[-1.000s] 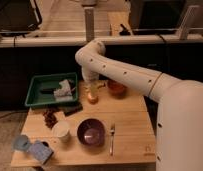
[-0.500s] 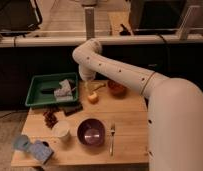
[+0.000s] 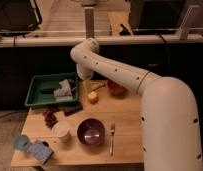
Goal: Place towel in table surface
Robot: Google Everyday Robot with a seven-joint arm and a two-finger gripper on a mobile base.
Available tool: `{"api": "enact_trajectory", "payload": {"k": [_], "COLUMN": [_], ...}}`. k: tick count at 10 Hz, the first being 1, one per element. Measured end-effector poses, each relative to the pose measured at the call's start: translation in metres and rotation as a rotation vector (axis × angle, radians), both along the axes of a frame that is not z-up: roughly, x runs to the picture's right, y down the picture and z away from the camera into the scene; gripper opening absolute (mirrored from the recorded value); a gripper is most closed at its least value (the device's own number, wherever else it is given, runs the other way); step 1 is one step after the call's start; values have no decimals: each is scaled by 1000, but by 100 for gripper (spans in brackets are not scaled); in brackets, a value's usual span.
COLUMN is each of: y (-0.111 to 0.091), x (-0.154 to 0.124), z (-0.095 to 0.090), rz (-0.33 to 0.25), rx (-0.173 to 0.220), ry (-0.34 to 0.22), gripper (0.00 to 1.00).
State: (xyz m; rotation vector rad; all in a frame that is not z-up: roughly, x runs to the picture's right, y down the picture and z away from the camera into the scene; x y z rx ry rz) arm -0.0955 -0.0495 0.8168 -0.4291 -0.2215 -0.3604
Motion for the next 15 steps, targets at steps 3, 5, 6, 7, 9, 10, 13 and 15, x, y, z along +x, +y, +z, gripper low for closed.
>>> {"api": "enact_trajectory", "payload": {"k": [3,5,6,7,9,10,13,15], "y": [-3,-5,-5,-6,-8,-10,-18,-20], "x": [-8,-17,-20,-24,-27,-33,-61,-76], "z": [6,10,11,13,17,19,28,38], "rz": [-17,-33,-38,-45,-54,-67,-130,-183], "rx": [5,10,10,12,15,28,72,102], "ry": [-14,-27,-30,-34,-39,-67,-241,-320], "gripper": [80,80,80,80,80,80,80,80]}}
